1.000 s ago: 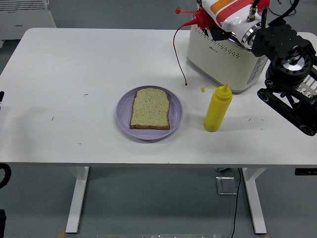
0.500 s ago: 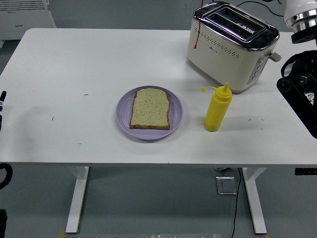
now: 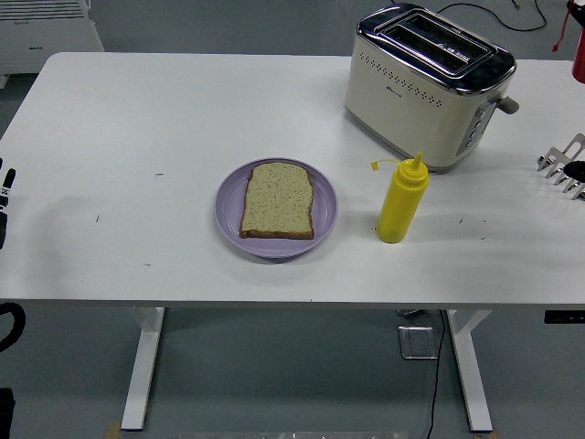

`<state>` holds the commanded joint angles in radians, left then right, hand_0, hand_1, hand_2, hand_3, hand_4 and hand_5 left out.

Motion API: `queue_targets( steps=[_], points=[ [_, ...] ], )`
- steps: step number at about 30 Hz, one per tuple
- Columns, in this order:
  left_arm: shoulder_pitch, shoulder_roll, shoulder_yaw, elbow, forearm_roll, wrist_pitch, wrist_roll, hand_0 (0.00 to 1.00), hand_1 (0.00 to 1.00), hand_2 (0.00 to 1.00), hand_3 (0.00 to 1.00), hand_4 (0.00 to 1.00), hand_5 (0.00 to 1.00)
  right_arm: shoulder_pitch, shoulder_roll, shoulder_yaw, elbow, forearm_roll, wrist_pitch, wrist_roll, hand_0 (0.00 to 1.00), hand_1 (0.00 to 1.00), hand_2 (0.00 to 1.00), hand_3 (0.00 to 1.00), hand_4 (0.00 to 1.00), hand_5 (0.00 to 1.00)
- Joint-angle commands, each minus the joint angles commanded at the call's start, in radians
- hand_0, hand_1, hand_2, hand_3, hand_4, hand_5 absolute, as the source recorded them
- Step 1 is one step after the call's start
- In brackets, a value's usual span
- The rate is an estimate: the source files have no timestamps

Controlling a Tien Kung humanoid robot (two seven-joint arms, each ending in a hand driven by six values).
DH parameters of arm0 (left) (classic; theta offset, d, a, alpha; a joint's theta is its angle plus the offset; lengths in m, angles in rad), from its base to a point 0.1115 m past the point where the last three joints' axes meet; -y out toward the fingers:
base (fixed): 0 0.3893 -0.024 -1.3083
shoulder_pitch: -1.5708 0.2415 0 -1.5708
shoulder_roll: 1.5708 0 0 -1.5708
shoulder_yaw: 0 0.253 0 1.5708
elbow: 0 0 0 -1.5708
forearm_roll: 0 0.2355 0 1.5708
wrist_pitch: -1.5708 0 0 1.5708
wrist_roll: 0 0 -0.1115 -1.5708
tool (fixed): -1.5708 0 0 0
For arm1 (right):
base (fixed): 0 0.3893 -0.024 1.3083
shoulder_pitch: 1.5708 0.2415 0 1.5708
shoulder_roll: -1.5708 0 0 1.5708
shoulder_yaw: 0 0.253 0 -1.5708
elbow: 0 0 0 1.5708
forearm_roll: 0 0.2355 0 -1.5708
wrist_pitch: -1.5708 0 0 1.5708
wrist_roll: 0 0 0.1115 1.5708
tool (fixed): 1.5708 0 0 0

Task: Pick up the cup,pour liquid into bread,place the cup on the desk

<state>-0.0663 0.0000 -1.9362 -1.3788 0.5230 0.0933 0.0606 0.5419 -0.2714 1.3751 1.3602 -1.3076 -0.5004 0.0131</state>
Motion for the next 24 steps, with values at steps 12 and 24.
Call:
queue_targets(
  steps=[12,24],
  points=[
    [0.001,0.000,0.006,0.001,-0.001,0.000,0.001,0.777,0.732,0.727,0.659,0.524,0.927,-0.130,-0.009,-0.038,-0.012,0.507,0.102,0.090,0.083,0.238,0.345,0.405,0.687,0.119],
    [-0.004,0.000,0.002,0.001,-0.003,0.000,0.000,0.778,0.732,0.727,0.660,0.524,0.927,-0.205,-0.008,-0.130,-0.074,0.696,0.162,0.228,0.131,0.250,0.349,0.404,0.670,0.128]
  ],
)
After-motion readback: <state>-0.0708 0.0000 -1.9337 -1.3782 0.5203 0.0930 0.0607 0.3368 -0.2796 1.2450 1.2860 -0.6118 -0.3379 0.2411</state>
